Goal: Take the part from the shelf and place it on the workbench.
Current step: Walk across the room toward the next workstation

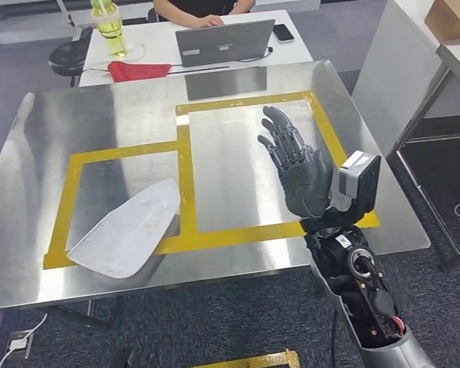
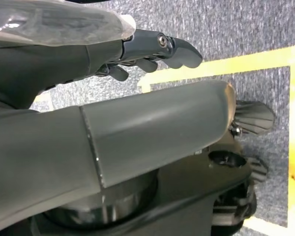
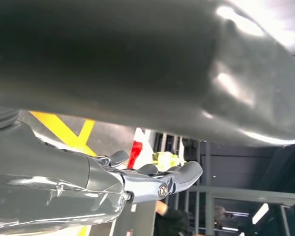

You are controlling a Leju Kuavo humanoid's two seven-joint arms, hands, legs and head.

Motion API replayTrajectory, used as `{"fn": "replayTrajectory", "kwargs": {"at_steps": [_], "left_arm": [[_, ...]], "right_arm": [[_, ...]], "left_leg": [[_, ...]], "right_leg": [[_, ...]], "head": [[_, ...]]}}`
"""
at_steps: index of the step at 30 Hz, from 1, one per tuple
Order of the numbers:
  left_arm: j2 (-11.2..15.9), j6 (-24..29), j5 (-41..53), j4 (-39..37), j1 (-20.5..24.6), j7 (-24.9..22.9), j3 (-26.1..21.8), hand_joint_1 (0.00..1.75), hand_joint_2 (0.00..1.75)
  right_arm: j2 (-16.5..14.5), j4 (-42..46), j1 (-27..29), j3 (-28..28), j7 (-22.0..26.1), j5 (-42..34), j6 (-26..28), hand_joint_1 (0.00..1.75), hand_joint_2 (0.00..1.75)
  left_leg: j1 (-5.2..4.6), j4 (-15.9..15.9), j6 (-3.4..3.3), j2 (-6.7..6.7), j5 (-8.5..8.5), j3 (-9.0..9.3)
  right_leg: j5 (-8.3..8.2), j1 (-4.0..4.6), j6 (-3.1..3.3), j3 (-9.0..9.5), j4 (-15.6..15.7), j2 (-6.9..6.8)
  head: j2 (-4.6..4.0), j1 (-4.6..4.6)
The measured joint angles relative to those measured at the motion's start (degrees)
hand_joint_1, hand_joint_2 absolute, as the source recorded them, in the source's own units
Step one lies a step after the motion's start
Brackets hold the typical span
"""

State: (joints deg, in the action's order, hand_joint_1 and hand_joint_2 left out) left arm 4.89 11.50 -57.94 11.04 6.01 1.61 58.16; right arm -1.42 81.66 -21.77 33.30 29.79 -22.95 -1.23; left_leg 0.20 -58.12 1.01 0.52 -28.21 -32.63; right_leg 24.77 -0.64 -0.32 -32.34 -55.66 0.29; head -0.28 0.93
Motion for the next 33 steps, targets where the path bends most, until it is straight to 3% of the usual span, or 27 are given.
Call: {"fn": "replayTrajectory", "kwargs": {"at_steps": [3,4,5,6,8,10,14,16,18,19,20,21,23,25,26,28,30,31,33], "left_arm": [[-0.08,-0.09,-0.10,0.00,0.01,-0.67,0.00,0.00,0.00],[-0.09,-0.09,-0.11,0.00,0.00,-0.85,0.00,0.00,0.00],[-0.10,-0.09,-0.11,0.00,0.00,-0.98,0.00,0.00,0.00],[-0.10,-0.09,-0.11,0.00,0.01,-1.03,0.00,0.00,0.00],[-0.08,-0.10,-0.11,0.00,0.10,-1.06,0.00,0.00,0.00],[-0.09,-0.11,-0.10,0.00,0.25,-1.01,0.00,0.00,0.00],[-0.21,-0.11,-0.09,0.00,0.33,-0.95,0.00,0.00,0.00],[-0.28,-0.11,-0.08,0.00,0.36,-0.93,0.00,0.00,0.00],[-0.28,-0.11,-0.03,0.00,0.37,-0.91,0.00,0.00,0.00],[-0.30,-0.11,0.00,0.00,0.34,-0.90,0.00,0.00,0.00],[-0.32,-0.11,0.04,0.00,0.33,-0.90,0.00,0.00,0.00],[-0.34,-0.11,0.07,0.00,0.33,-0.86,0.00,0.00,0.00],[-0.39,-0.11,0.09,0.00,0.34,-0.72,0.00,0.00,0.00],[-0.46,-0.10,0.10,0.00,0.35,-0.48,0.00,0.00,0.00],[-0.49,-0.10,0.11,0.00,0.35,-0.38,0.00,0.00,0.00],[-0.46,-0.09,0.12,0.00,0.34,-0.28,0.00,0.00,0.00],[-0.42,-0.11,0.10,0.00,0.35,-0.27,0.00,0.00,0.00],[-0.41,-0.13,0.07,0.00,0.33,-0.27,0.00,0.00,0.00],[-0.45,-0.16,-0.02,0.00,0.22,-0.27,0.00,0.00,0.00]], "right_arm": [[0.00,0.16,-0.03,0.01,-0.10,0.00,-0.04,0.00,0.00],[0.00,0.16,0.01,0.01,-0.13,0.00,-0.05,0.00,0.00],[0.00,0.17,0.05,0.01,-0.14,0.00,-0.05,0.00,0.00],[0.00,0.19,0.06,0.01,-0.15,0.00,-0.05,0.00,0.00],[0.00,0.41,0.03,0.00,-0.20,0.00,-0.05,0.00,0.00],[0.02,0.80,-0.01,-0.04,-0.22,0.00,-0.06,0.00,0.00],[0.21,1.02,0.09,-0.12,-0.21,0.00,-0.08,0.00,0.00],[0.44,1.09,0.10,-0.26,-0.21,0.00,-0.08,0.00,0.00],[0.64,1.13,0.11,-0.37,-0.24,0.00,-0.08,0.00,0.00],[0.74,1.12,0.12,-0.39,-0.25,0.00,-0.08,0.00,0.00],[0.84,1.11,0.13,-0.42,-0.25,0.00,-0.08,0.00,0.00],[0.92,1.11,0.14,-0.46,-0.26,0.00,-0.07,0.00,0.00],[0.98,1.16,0.13,-0.53,-0.26,0.00,-0.06,0.00,0.00],[0.98,1.35,0.08,-0.58,-0.25,0.00,-0.06,0.00,0.00],[0.98,1.46,0.04,-0.63,-0.23,0.00,-0.06,0.00,0.00],[0.98,1.58,0.04,-0.80,-0.21,0.00,-0.03,0.00,0.00],[0.98,1.62,0.07,-0.92,-0.21,0.00,-0.01,0.00,0.00],[0.98,1.66,0.09,-0.94,-0.20,0.00,0.00,0.00,0.00],[0.99,1.73,0.21,-0.97,-0.15,-0.01,0.00,0.00,0.00]], "left_leg": [[0.19,-11.20,0.64,-0.09,-6.24,-4.34],[0.20,-13.62,0.69,-0.10,-7.07,-5.18],[0.20,-13.75,0.64,-0.10,-6.74,-4.95],[0.20,-11.74,0.51,-0.12,-5.51,-3.69],[0.18,-3.16,0.00,-0.49,-2.21,1.20],[-0.02,2.80,-0.62,-0.99,-0.40,4.30],[-0.25,3.62,-1.96,-0.78,1.00,3.63],[-0.10,3.89,-2.62,-0.32,2.20,2.41],[-0.18,3.89,-2.98,0.05,3.20,1.05],[-0.27,3.85,-3.08,0.21,3.64,0.40],[-0.38,3.81,-3.09,0.35,4.06,-0.28],[-0.47,3.75,-3.07,0.45,4.48,-0.95],[-0.65,3.59,-2.90,0.65,5.18,-2.06],[-0.84,3.43,-2.54,0.89,5.82,-2.58],[-0.82,3.42,-2.28,1.04,6.15,-2.65],[-0.79,3.68,-1.58,1.38,6.89,-2.59],[-0.70,2.79,-0.84,1.05,5.97,-3.05],[-0.60,0.73,-0.47,0.66,4.20,-3.88],[-0.15,-6.75,0.22,0.02,-0.74,-6.62]], "right_leg": [[-0.62,0.03,0.61,-0.71,0.08,0.03],[-0.88,0.08,0.65,-1.04,0.08,0.09],[-1.16,0.10,0.62,-1.35,0.08,0.19],[-1.43,0.11,0.54,-1.62,0.08,0.32],[-1.98,0.11,0.23,-1.99,0.08,0.61],[-2.55,0.26,-0.29,-2.31,0.01,0.82],[-3.48,0.25,-1.67,-3.05,0.05,1.12],[0.03,0.15,-2.20,-4.71,-3.23,0.92],[6.20,0.11,-2.50,-6.69,-10.56,0.52],[7.88,0.12,-2.54,-6.97,-13.70,0.44],[8.18,0.13,-2.48,-6.48,-15.36,0.40],[7.15,0.18,-2.32,-5.06,-15.06,0.34],[4.10,0.42,-1.65,0.01,-9.56,-0.01],[3.99,0.84,-0.84,5.27,-1.90,-0.71],[4.71,1.06,-0.49,6.65,0.57,-0.96],[4.79,1.15,0.08,7.11,2.46,-0.90],[3.77,0.80,0.69,6.72,3.08,-0.64],[3.25,0.57,0.92,6.42,3.34,-0.54],[2.51,0.41,1.17,5.63,3.38,-0.30]], "head": [[0.00,0.92],[0.00,1.04],[0.00,1.17],[0.00,1.30],[0.00,1.60],[0.00,1.76],[0.00,1.33],[0.00,0.80],[0.00,0.18],[0.00,0.05],[0.00,-0.01],[0.00,-0.08],[0.00,-0.24],[0.00,-0.33],[0.00,-0.34],[0.00,-0.37],[0.00,-0.33],[0.00,-0.14],[0.00,0.28]]}}
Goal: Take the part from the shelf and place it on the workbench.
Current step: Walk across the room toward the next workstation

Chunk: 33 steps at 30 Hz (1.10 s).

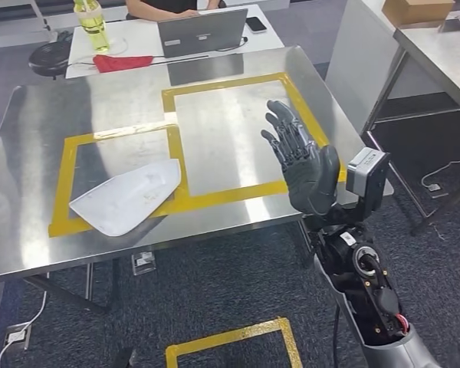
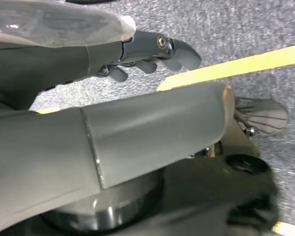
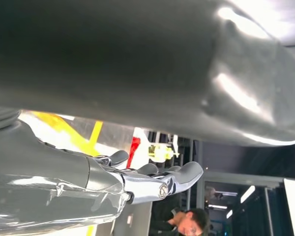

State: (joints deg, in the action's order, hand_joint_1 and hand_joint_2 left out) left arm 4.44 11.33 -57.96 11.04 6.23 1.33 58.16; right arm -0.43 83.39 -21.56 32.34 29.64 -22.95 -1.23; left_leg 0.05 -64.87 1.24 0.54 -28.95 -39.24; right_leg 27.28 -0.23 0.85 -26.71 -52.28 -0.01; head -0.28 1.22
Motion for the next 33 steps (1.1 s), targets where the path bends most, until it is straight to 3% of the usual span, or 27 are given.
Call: {"fn": "replayTrajectory", "kwargs": {"at_steps": [1,2,3,4,7,9,12,14,16,17,18,19,21,23,24,26,28,29,31,33], "left_arm": [[-0.01,-0.01,-0.04,0.00,-0.06,0.00,0.00,0.00,0.00],[0.00,-0.01,-0.06,0.00,-0.11,0.00,0.00,0.00,0.00],[0.01,-0.01,-0.07,0.00,-0.14,0.00,0.00,0.00,0.00],[0.03,-0.01,-0.08,0.00,-0.15,0.00,0.00,0.00,0.00],[0.08,-0.04,-0.09,0.00,-0.15,0.01,0.00,0.00,0.00],[0.07,-0.15,-0.09,0.00,-0.27,0.03,0.00,0.00,0.00],[0.06,-0.38,-0.08,0.00,-0.29,0.04,0.00,0.00,0.00],[0.07,-0.43,-0.07,0.00,-0.24,0.04,0.00,0.00,0.00],[0.08,-0.45,-0.08,0.00,-0.26,0.04,0.00,0.00,0.00],[0.08,-0.46,-0.08,0.00,-0.28,0.04,0.00,0.00,0.00],[0.08,-0.46,-0.09,0.00,-0.28,0.04,0.00,0.00,0.00],[0.07,-0.47,-0.13,0.00,-0.27,0.03,0.00,0.00,0.00],[0.04,-0.47,-0.21,0.00,-0.22,0.02,0.00,0.00,0.00],[0.02,-0.47,-0.26,0.00,-0.19,0.02,0.00,0.00,0.00],[0.03,-0.47,-0.26,0.00,-0.20,0.02,0.00,0.00,0.00],[0.03,-0.47,-0.28,0.00,-0.19,0.01,0.00,0.00,0.00],[0.05,-0.47,-0.29,0.00,-0.07,0.01,0.00,0.00,0.00],[0.06,-0.47,-0.29,0.00,-0.02,0.01,0.00,0.00,0.00],[0.04,-0.47,-0.29,0.00,-0.06,0.00,0.00,0.00,0.00],[0.04,-0.47,-0.29,0.00,-0.24,0.00,0.01,0.00,0.00]], "right_arm": [[0.01,0.02,0.15,-0.02,0.02,-0.01,-0.01,0.00,0.00],[0.02,0.02,0.28,-0.03,0.02,-0.01,-0.01,0.00,0.00],[0.02,0.02,0.39,-0.05,0.02,-0.02,-0.01,0.00,0.00],[0.03,0.02,0.46,-0.07,0.03,-0.02,-0.01,0.00,0.00],[0.04,0.09,0.43,-0.21,0.08,-0.02,0.00,0.00,0.00],[0.12,0.27,0.43,-0.39,0.15,-0.19,0.02,0.00,0.00],[0.49,0.65,0.48,-0.92,0.20,-0.37,0.08,0.00,0.00],[0.76,0.90,0.51,-1.31,0.21,-0.39,0.10,0.00,0.00],[1.01,0.98,0.66,-1.46,0.20,-0.63,0.13,0.00,0.00],[1.15,0.98,0.80,-1.49,0.20,-0.85,0.14,0.00,0.00],[1.27,0.98,0.94,-1.53,0.20,-1.09,0.13,0.00,0.00],[1.34,0.99,1.04,-1.60,0.20,-1.27,0.08,0.00,0.00],[1.39,1.13,1.09,-1.78,0.21,-1.40,-0.01,0.00,0.00],[1.39,1.33,1.02,-1.90,0.22,-1.39,-0.06,0.00,0.00],[1.40,1.39,1.00,-1.93,0.24,-1.39,-0.08,0.00,0.00],[1.44,1.45,1.00,-2.01,0.25,-1.39,-0.08,0.00,0.00],[1.45,1.53,0.94,-2.09,0.27,-1.39,-0.13,0.00,0.00],[1.45,1.57,0.89,-2.14,0.29,-1.39,-0.15,0.00,0.00],[1.45,1.61,0.82,-2.24,0.31,-1.39,-0.21,0.00,0.00],[1.45,1.60,0.90,-2.30,0.33,-1.39,-0.25,0.00,0.00]], "left_leg": [[0.23,-3.83,0.30,-0.07,-1.77,-1.25],[0.43,-6.10,0.54,-0.09,-2.39,-1.76],[0.60,-6.32,0.72,-0.09,-1.95,-1.28],[0.79,-3.86,0.85,-0.12,-0.51,0.52],[1.25,8.06,0.83,-1.44,3.36,7.85],[1.20,10.39,0.24,-2.13,3.27,9.03],[1.22,10.67,-0.95,-1.21,3.31,8.76],[1.20,10.89,-1.64,-0.37,3.45,8.72],[0.96,10.88,-1.97,0.43,3.47,8.62],[0.84,10.87,-2.02,0.84,3.47,8.60],[0.73,10.86,-2.05,1.26,3.47,8.62],[0.63,10.85,-2.06,1.67,3.46,8.69],[0.43,10.84,-2.01,2.45,3.39,8.91],[0.14,10.69,-1.78,3.18,3.37,8.88],[0.03,10.66,-1.64,3.60,3.40,8.81],[0.00,10.75,-1.22,4.58,3.48,8.82],[0.17,9.82,-0.57,3.65,2.60,8.53],[0.25,7.83,-0.26,2.51,1.25,7.68],[0.39,0.34,0.12,0.41,-2.72,4.25],[0.42,-6.45,0.25,0.00,-4.97,0.99]], "right_leg": [[-0.30,-0.02,-0.02,-0.42,-0.04,0.14],[-0.55,-0.06,-0.12,-0.78,-0.09,0.34],[-0.73,-0.13,-0.26,-1.05,-0.16,0.54],[-0.83,-0.23,-0.41,-1.21,-0.29,0.79],[-0.78,-0.40,-1.19,-1.71,-1.08,1.62],[-0.89,-0.34,-1.89,-2.17,-1.48,2.17],[-0.18,-0.39,-2.83,-2.94,-2.74,2.34],[2.96,-0.41,-3.25,-5.48,-8.26,1.27],[6.55,-0.36,-3.49,-9.44,-16.70,0.68],[7.24,-0.36,-3.51,-10.80,-19.50,0.60],[6.67,-0.34,-3.44,-11.08,-19.98,0.51],[5.02,-0.32,-3.29,-10.14,-17.95,0.33],[0.60,-0.05,-2.78,-5.87,-9.03,-1.19],[-1.38,0.43,-2.20,-3.24,-2.93,-2.73],[-1.33,0.66,-1.99,-3.13,-2.21,-2.90],[-1.65,0.70,-1.46,-3.45,-2.07,-1.88],[-2.13,0.40,-0.85,-3.53,-1.72,-0.89],[-2.38,0.21,-0.54,-3.58,-1.53,-0.47],[-2.69,0.07,-0.19,-3.93,-1.50,0.39],[-2.92,0.08,-0.10,-4.26,-1.54,1.51]], "head": [[0.00,0.18],[0.00,0.27],[0.00,0.35],[0.00,0.45],[0.00,0.68],[0.00,0.69],[0.00,0.29],[0.00,-0.22],[0.00,-0.58],[0.00,-0.64],[0.00,-0.68],[0.00,-0.73],[0.00,-0.79],[0.00,-0.81],[0.00,-0.78],[0.00,-0.68],[0.00,-0.62],[0.00,-0.50],[0.00,-0.13],[0.00,0.15]]}}
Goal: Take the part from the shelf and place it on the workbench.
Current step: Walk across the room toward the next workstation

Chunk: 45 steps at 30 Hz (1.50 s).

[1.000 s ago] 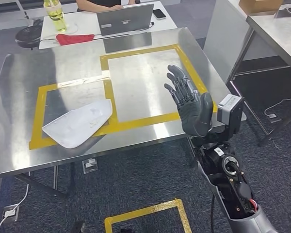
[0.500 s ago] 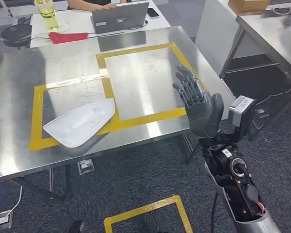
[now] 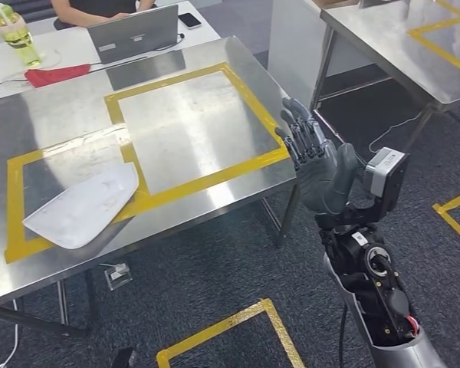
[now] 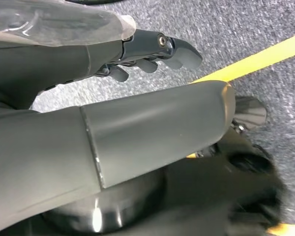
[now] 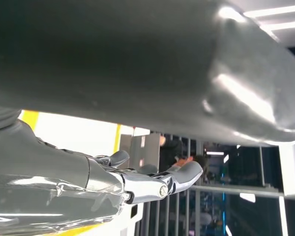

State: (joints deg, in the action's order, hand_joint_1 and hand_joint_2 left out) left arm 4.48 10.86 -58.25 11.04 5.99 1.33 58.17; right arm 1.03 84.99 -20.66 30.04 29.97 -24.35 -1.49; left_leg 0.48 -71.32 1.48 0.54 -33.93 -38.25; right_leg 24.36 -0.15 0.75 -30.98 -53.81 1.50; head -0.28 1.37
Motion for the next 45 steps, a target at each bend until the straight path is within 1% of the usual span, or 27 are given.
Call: {"fn": "replayTrajectory", "kwargs": {"at_steps": [1,2,5,7,9,11,13,15,16,17,18,20,22,24,26,29,31,32,33,35,36,38,39,40,42,44,45], "left_arm": [[0.00,0.00,0.00,0.00,-0.07,0.00,0.00,0.00,0.00],[0.02,0.00,0.00,0.00,-0.10,0.00,0.00,0.00,0.00],[0.12,-0.01,0.01,0.00,-0.07,0.00,-0.01,0.00,0.00],[0.14,-0.02,0.02,0.00,-0.03,-0.01,-0.01,0.00,0.00],[0.03,-0.07,0.01,0.01,0.04,-0.07,0.00,0.00,0.00],[-0.01,-0.11,-0.06,0.01,0.10,-0.21,-0.01,0.00,0.00],[0.04,-0.13,-0.32,0.00,0.05,-0.42,-0.01,0.00,0.00],[0.03,-0.12,-0.60,0.00,-0.07,-0.56,-0.01,0.00,0.00],[0.02,-0.11,-0.67,0.00,-0.08,-0.59,-0.01,0.00,0.00],[0.01,-0.10,-0.69,0.00,-0.07,-0.59,-0.01,0.00,0.00],[-0.02,-0.09,-0.71,0.00,-0.04,-0.59,-0.01,0.00,0.00],[-0.11,-0.04,-0.73,0.00,0.02,-0.58,-0.01,0.00,0.00],[-0.16,-0.01,-0.73,0.00,0.02,-0.58,-0.01,0.00,0.00],[-0.20,0.01,-0.72,0.00,0.03,-0.58,-0.01,0.00,0.00],[-0.22,0.02,-0.71,0.00,0.12,-0.59,-0.01,0.00,0.00],[-0.27,-0.02,-0.62,0.00,0.08,-0.61,-0.01,0.00,0.00],[-0.30,-0.09,-0.57,0.00,-0.09,-0.64,0.01,0.00,0.00],[-0.30,-0.14,-0.56,0.00,-0.16,-0.65,0.01,0.00,0.00],[-0.29,-0.25,-0.55,0.00,-0.18,-0.66,0.01,0.00,0.00],[-0.23,-0.45,-0.55,0.00,-0.18,-0.66,0.01,0.00,0.00],[-0.21,-0.57,-0.55,0.00,-0.17,-0.67,0.01,0.00,0.00],[-0.26,-0.78,-0.51,0.00,-0.11,-0.81,0.01,0.00,0.00],[-0.32,-0.91,-0.50,0.01,-0.06,-0.96,0.01,0.00,0.00],[-0.39,-1.02,-0.48,0.01,0.01,-1.13,0.01,0.00,0.00],[-0.49,-1.12,-0.45,0.01,0.02,-1.39,0.01,0.00,0.00],[-0.51,-1.12,-0.41,0.00,-0.08,-1.51,0.01,0.00,0.00],[-0.52,-1.12,-0.40,0.00,-0.15,-1.56,0.01,0.00,0.00]], "right_arm": [[0.00,-0.01,0.04,-0.03,0.01,0.00,0.00,0.00,0.00],[0.00,-0.01,0.06,-0.05,0.02,0.00,0.00,0.00,0.00],[0.00,0.02,0.04,-0.09,0.07,0.00,0.00,0.00,0.00],[0.01,0.07,0.03,-0.13,0.15,0.00,0.00,0.00,0.00],[0.08,0.13,0.06,-0.27,0.33,-0.01,0.00,0.00,0.00],[0.20,0.19,0.02,-0.49,0.59,-0.07,-0.05,0.00,0.00],[0.26,0.25,-0.02,-0.59,0.80,-0.35,-0.34,0.00,0.00],[0.27,0.20,0.02,-0.60,0.88,-0.63,-0.72,0.00,0.00],[0.28,0.15,0.05,-0.60,0.89,-0.68,-0.85,0.00,0.00],[0.29,0.11,0.04,-0.61,0.92,-0.68,-0.91,0.00,0.00],[0.30,0.09,0.03,-0.62,0.97,-0.68,-0.97,0.00,0.00],[0.31,0.10,-0.10,-0.65,1.13,-0.68,-1.06,0.00,0.00],[0.31,0.13,-0.23,-0.68,1.31,-0.68,-1.11,0.00,0.00],[0.36,0.14,-0.18,-0.80,1.41,-0.68,-1.11,0.00,0.00],[0.40,0.16,-0.14,-0.96,1.47,-0.68,-1.11,0.00,0.00],[0.43,0.16,-0.07,-1.05,1.56,-0.68,-1.10,0.00,0.00],[0.44,0.16,0.34,-1.13,1.65,-0.68,-0.96,0.00,0.00],[0.45,0.17,0.60,-1.25,1.74,-0.68,-0.80,0.00,0.00],[0.46,0.23,0.87,-1.42,1.85,-0.70,-0.59,0.00,0.00],[0.54,0.56,1.34,-1.88,2.10,-0.80,-0.20,0.00,0.00],[0.61,0.82,1.55,-2.09,2.20,-0.85,-0.02,0.00,0.00],[0.85,1.44,2.08,-2.52,2.40,-0.87,0.37,0.00,0.00],[1.03,1.78,2.44,-2.80,2.44,-0.87,0.58,0.00,0.00],[1.26,2.13,2.83,-3.12,2.50,-0.87,0.74,0.00,0.00],[1.70,2.80,3.30,-3.68,2.56,-0.87,0.90,0.00,0.00],[2.03,3.28,3.53,-4.04,2.60,-0.87,0.92,0.00,0.00],[2.14,3.40,3.70,-4.20,2.60,-0.87,0.92,0.00,0.00]], "left_leg": [[0.01,-0.38,-0.04,-0.04,0.56,-0.25],[0.04,1.64,-0.14,-0.14,2.17,0.65],[0.35,13.65,-0.68,-2.98,7.69,6.11],[0.37,16.80,-1.05,-4.21,8.31,7.42],[0.29,17.04,-1.64,-3.12,8.44,7.45],[0.37,17.39,-2.28,-1.98,8.68,7.53],[0.32,17.56,-2.64,-0.74,8.72,7.57],[0.18,17.54,-2.79,0.68,8.64,7.54],[0.15,17.53,-2.81,1.33,8.59,7.55],[0.13,17.53,-2.78,1.92,8.53,7.60],[0.13,17.52,-2.70,2.47,8.45,7.73],[-0.07,17.43,-2.34,3.45,8.20,8.01],[-0.39,17.34,-1.93,4.43,7.99,8.15],[-0.53,17.37,-1.54,5.64,7.85,8.27],[-0.34,15.83,-0.94,4.56,6.57,7.81],[-0.06,5.27,-0.28,0.50,1.22,2.98],[-0.01,-0.54,-0.12,-0.06,-0.22,-0.11],[0.02,-0.17,-0.12,-0.13,0.80,-0.20],[0.10,2.53,-0.18,-0.30,2.80,0.82],[0.42,11.06,-0.39,-2.14,7.08,4.46],[0.59,14.17,-0.53,-3.10,8.24,5.79],[0.60,16.42,-0.92,-3.94,8.55,6.72],[0.58,16.48,-1.23,-3.38,8.60,6.73],[0.55,16.64,-1.55,-2.80,8.67,6.84],[0.64,17.04,-2.18,-1.62,8.83,7.05],[0.54,17.14,-2.55,-0.32,8.78,7.11],[0.48,17.13,-2.63,0.40,8.73,7.12]], "right_leg": [[-0.09,0.00,-0.05,-0.07,-0.02,0.65],[-0.16,-0.01,-0.12,-0.09,-0.05,1.32],[-0.18,0.06,-0.54,-0.27,-0.36,3.08],[-0.30,0.06,-1.16,-0.76,-0.53,4.14],[-0.48,-0.12,-1.92,-1.16,-0.53,4.99],[0.74,-0.05,-2.55,-2.02,-2.25,3.37],[4.54,-0.02,-3.08,-5.00,-9.03,0.35],[7.98,-0.23,-3.47,-8.66,-17.22,-0.95],[8.32,-0.31,-3.55,-9.45,-19.06,-1.12],[7.32,-0.35,-3.52,-8.88,-18.11,-1.25],[5.41,-0.34,-3.38,-7.14,-14.79,-1.60],[1.61,0.10,-2.78,-2.46,-5.63,-3.82],[0.38,0.61,-2.12,-0.33,-0.93,-5.27],[0.30,0.68,-1.59,-0.46,-0.56,-4.18],[-0.10,0.38,-0.98,-0.37,-0.17,-2.86],[-0.48,0.04,-0.38,-0.41,0.09,-1.13],[-0.52,0.04,-0.31,-0.45,0.05,0.30],[-0.53,0.03,-0.32,-0.41,0.02,1.10],[-0.51,0.00,-0.36,-0.35,-0.05,1.90],[-0.38,0.06,-0.63,-0.43,-0.37,3.31],[-0.32,0.12,-0.86,-0.63,-0.59,3.93],[-0.33,0.13,-1.50,-1.09,-0.84,5.07],[-0.40,0.01,-1.85,-1.24,-0.81,5.61],[-0.25,-0.07,-2.17,-1.34,-1.01,5.45],[1.69,-0.04,-2.82,-2.67,-4.00,3.00],[5.66,-0.08,-3.39,-6.19,-11.67,-0.02],[7.29,-0.20,-3.60,-8.09,-15.69,-0.63]], "head": [[0.00,0.09],[0.00,0.19],[0.00,0.45],[0.00,0.32],[0.00,0.13],[0.00,-0.19],[0.00,-0.75],[0.00,-0.99],[0.00,-1.01],[0.00,-1.03],[0.00,-1.06],[0.00,-1.16],[0.00,-1.13],[0.00,-1.04],[0.00,-0.98],[0.00,-0.47],[0.00,-0.19],[0.00,-0.09],[0.00,0.00],[0.00,0.22],[0.00,0.21],[0.00,0.03],[0.00,-0.10],[0.00,-0.15],[0.00,-0.57],[0.00,-1.08],[0.00,-1.17]]}}
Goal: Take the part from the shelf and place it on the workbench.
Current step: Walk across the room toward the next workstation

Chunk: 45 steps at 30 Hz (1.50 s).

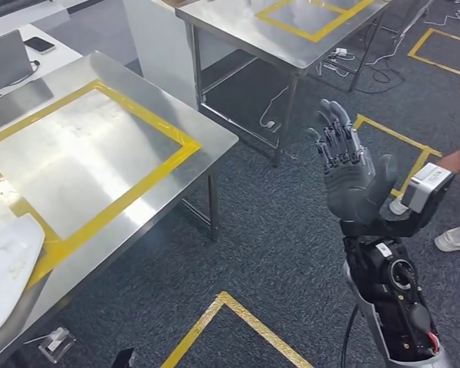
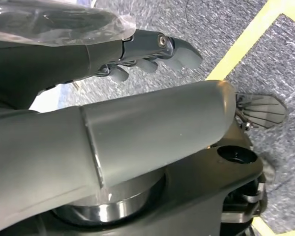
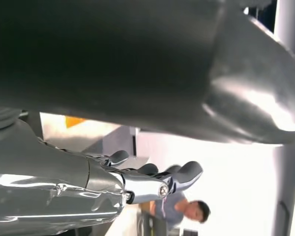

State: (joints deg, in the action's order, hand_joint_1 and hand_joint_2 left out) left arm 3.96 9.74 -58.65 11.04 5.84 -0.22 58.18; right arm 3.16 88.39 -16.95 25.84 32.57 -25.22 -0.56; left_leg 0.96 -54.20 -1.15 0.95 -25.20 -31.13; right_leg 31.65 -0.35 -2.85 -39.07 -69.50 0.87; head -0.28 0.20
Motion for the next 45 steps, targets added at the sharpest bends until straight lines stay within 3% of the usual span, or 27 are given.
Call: {"fn": "replayTrajectory", "kwargs": {"at_steps": [1,2,4,6,8,10,12,14,15,16,17,19,21,23,25,27,29,31,32,33,35,37,38,40,42,43,45], "left_arm": [[-0.02,0.00,0.01,0.00,-0.04,-0.03,0.00,0.00,0.00],[-0.03,0.00,0.01,0.00,-0.04,-0.03,0.00,0.00,0.00],[-0.11,-0.01,0.01,0.01,0.01,-0.04,0.00,0.00,0.00],[-0.20,-0.02,0.01,0.02,0.06,-0.03,0.00,0.00,0.00],[-0.23,-0.02,0.01,0.01,0.07,-0.03,0.00,0.00,0.00],[-0.26,-0.02,0.02,0.01,0.14,-0.17,0.00,0.00,0.00],[-0.25,-0.03,0.21,0.02,0.21,-0.46,0.01,0.00,0.00],[-0.19,-0.04,0.51,0.01,0.18,-0.83,0.02,0.00,0.00],[-0.14,-0.04,0.62,0.01,0.12,-1.02,0.02,0.00,0.00],[-0.08,-0.04,0.72,0.00,0.04,-1.15,0.02,0.00,0.00],[0.00,-0.04,0.80,0.00,-0.03,-1.20,0.02,0.00,0.00],[0.26,-0.11,0.96,0.00,-0.07,-1.23,0.02,0.00,0.00],[0.65,-0.19,0.91,0.00,0.00,-1.10,0.02,0.00,0.00],[0.89,-0.22,0.56,0.00,0.06,-0.58,0.02,0.00,0.00],[0.91,-0.23,0.08,0.01,0.18,0.19,0.02,0.00,0.00],[0.98,-0.14,-0.26,0.01,0.31,0.67,0.02,0.00,0.00],[1.12,-0.04,-0.35,0.00,0.25,0.80,0.02,0.00,0.00],[1.26,-0.04,-0.35,0.00,0.08,0.83,0.02,0.00,0.00],[1.35,-0.05,-0.34,0.00,0.02,0.83,0.02,0.00,0.00],[1.45,-0.08,-0.33,0.00,-0.02,0.83,0.02,0.00,0.00],[1.62,-0.15,-0.29,0.00,-0.01,0.83,0.02,0.00,0.00],[1.86,-0.20,-0.26,0.00,0.07,0.83,0.02,0.00,0.00],[1.98,-0.21,-0.25,0.00,0.11,0.84,0.02,0.00,0.00],[2.10,-0.19,-0.22,0.00,0.20,0.84,0.02,0.00,0.00],[2.27,-0.11,-0.17,0.00,0.29,0.87,0.02,0.00,0.00],[2.35,-0.08,-0.13,0.00,0.31,0.90,0.02,0.00,0.00],[2.49,-0.08,0.06,0.00,0.24,0.97,0.02,0.00,0.00]], "right_arm": [[0.07,0.07,0.22,-0.13,-0.02,0.00,0.01,0.00,0.00],[0.11,0.13,0.42,-0.24,-0.02,0.00,0.01,0.00,0.00],[0.27,0.39,0.63,-0.43,-0.02,0.00,0.02,0.00,0.00],[0.42,0.79,0.63,-0.63,-0.02,0.00,0.02,0.00,0.00],[0.48,1.04,0.67,-0.74,-0.02,0.00,0.04,0.00,0.00],[0.61,1.23,0.81,-0.91,-0.10,0.08,0.22,0.00,0.00],[0.74,1.65,0.96,-1.18,-0.22,0.33,0.56,0.00,0.00],[0.75,1.99,1.30,-1.45,-0.46,0.79,0.77,0.00,0.00],[0.75,2.04,1.63,-1.62,-0.63,1.01,0.88,0.00,0.00],[0.76,2.06,2.03,-1.79,-0.79,1.20,0.98,0.00,0.00],[0.77,2.10,2.43,-1.96,-0.93,1.34,1.12,0.00,0.00],[0.81,2.26,2.98,-2.32,-1.09,1.67,1.50,0.00,0.00],[0.88,2.50,3.47,-2.89,-1.31,2.34,2.08,0.00,0.00],[1.04,2.58,4.15,-3.63,-2.01,3.72,3.52,0.00,0.00],[1.57,2.31,5.33,-4.67,-2.96,5.74,6.08,0.00,0.00],[2.31,1.50,6.93,-6.14,-3.72,7.60,8.90,0.00,0.00],[3.00,-0.15,8.55,-7.76,-5.12,10.22,12.46,0.00,0.00],[3.79,-2.83,10.53,-9.36,-7.34,14.30,17.65,0.00,0.00],[4.19,-4.43,11.63,-10.11,-8.24,16.35,20.19,0.00,0.00],[4.54,-6.12,12.58,-10.87,-8.69,17.87,21.91,0.00,0.00],[5.01,-9.24,13.73,-12.27,-8.72,19.61,23.34,0.00,0.00],[5.22,-11.79,14.15,-13.35,-8.51,20.18,23.49,0.00,0.00],[5.26,-12.88,14.32,-13.80,-8.65,20.29,23.49,0.00,0.00],[5.29,-14.90,14.69,-14.63,-9.53,20.01,23.42,0.00,0.00],[5.29,-17.52,14.79,-15.55,-10.13,19.16,23.23,0.00,0.00],[5.29,-19.76,14.57,-16.10,-9.72,18.43,22.83,0.00,0.00],[5.27,-26.17,13.72,-17.22,-7.34,16.73,21.56,0.00,0.00]], "left_leg": [[-0.03,-0.01,-0.03,0.70,-0.06,0.03],[-0.04,-0.03,-0.02,1.36,-0.13,0.09],[-0.04,-0.03,0.18,2.54,-0.33,0.38],[-0.32,-0.09,0.61,3.51,-0.61,0.73],[-0.64,-0.10,1.07,4.41,-0.77,0.93],[-0.59,-0.06,1.61,5.23,-0.94,1.06],[-0.36,-2.14,2.19,3.64,-2.55,0.30],[-0.21,-9.02,2.46,0.77,-6.19,-2.85],[-0.21,-13.28,2.49,0.00,-7.91,-4.94],[-0.22,-16.46,2.48,-0.35,-8.77,-6.60],[-0.22,-17.60,2.42,-0.50,-8.50,-7.36],[-0.22,-12.83,2.06,-0.96,-4.90,-5.54],[-0.15,-4.56,1.56,-3.08,-1.15,-1.99],[-0.17,-0.76,1.23,-4.38,-0.10,-0.33],[-0.22,-0.36,0.84,-3.43,-0.07,-0.09],[-0.10,0.18,0.25,-2.34,0.13,0.22],[-0.11,0.49,-0.17,-1.24,0.19,0.41],[-0.22,0.46,-0.31,-0.21,0.08,0.40],[-0.24,0.44,-0.29,0.29,0.01,0.42],[-0.24,0.42,-0.21,0.82,-0.10,0.48],[-0.30,0.41,0.12,1.92,-0.40,0.80],[-0.62,0.38,0.58,2.91,-0.71,1.14],[-0.77,0.39,0.83,3.29,-0.82,1.26],[-0.84,0.47,1.31,4.02,-0.96,1.50],[-0.60,-0.70,1.87,3.09,-2.06,1.28],[-0.49,-2.98,2.08,2.03,-3.49,0.31],[-0.41,-10.79,2.26,-0.04,-7.33,-3.42]], "right_leg": [[0.70,-0.12,-0.14,-1.21,-2.55,-0.31],[0.22,-0.21,-0.21,-1.30,-2.80,-0.51],[-3.47,-0.26,-0.12,2.07,3.66,-1.53],[-6.42,0.12,0.42,6.21,11.85,-3.79],[-6.95,0.50,1.18,7.35,14.64,-4.43],[-7.27,0.44,1.92,7.19,14.78,-2.91],[-7.68,0.22,2.60,7.29,15.20,-1.66],[-7.92,0.12,3.04,7.29,15.39,-0.55],[-7.96,0.16,3.15,7.24,15.38,0.09],[-7.97,0.21,3.19,7.22,15.35,0.83],[-7.97,0.25,3.20,7.23,15.32,1.60],[-7.97,0.27,3.19,7.29,15.20,3.18],[-7.88,0.32,3.00,7.14,14.92,4.60],[-7.82,0.31,2.50,6.81,14.71,5.72],[-7.84,0.19,1.78,6.60,14.80,6.52],[-6.69,0.19,1.08,5.91,13.30,4.61],[-3.27,0.08,0.40,3.23,7.29,1.26],[-0.04,-0.24,-0.16,-0.26,-0.13,-0.14],[0.20,-0.36,-0.32,-1.01,-1.67,-0.37],[-0.69,-0.44,-0.40,-0.61,-0.88,-0.54],[-4.56,-0.51,-0.37,3.21,6.68,-1.72],[-7.03,-0.22,0.15,6.54,13.37,-3.38],[-7.31,-0.04,0.52,7.09,14.66,-3.76],[-7.32,0.13,1.33,6.97,14.80,-2.88],[-7.48,-0.03,1.97,7.16,15.12,-2.17],[-7.59,-0.13,2.31,7.26,15.31,-1.90],[-7.64,-0.13,2.83,7.22,15.40,-1.45]], "head": [[0.00,-0.04],[0.00,-0.06],[0.00,-0.09],[0.00,-0.10],[0.00,-0.04],[0.00,-0.01],[0.00,0.05],[0.00,0.34],[0.00,0.47],[0.00,0.60],[0.00,0.68],[0.00,0.80],[0.00,0.93],[0.00,0.91],[0.00,0.84],[0.00,0.63],[0.00,0.28],[0.00,0.10],[0.00,0.04],[0.00,-0.02],[0.00,-0.11],[0.00,-0.10],[0.00,-0.08],[0.00,-0.02],[0.00,0.05],[0.00,0.15],[0.00,0.40]]}}
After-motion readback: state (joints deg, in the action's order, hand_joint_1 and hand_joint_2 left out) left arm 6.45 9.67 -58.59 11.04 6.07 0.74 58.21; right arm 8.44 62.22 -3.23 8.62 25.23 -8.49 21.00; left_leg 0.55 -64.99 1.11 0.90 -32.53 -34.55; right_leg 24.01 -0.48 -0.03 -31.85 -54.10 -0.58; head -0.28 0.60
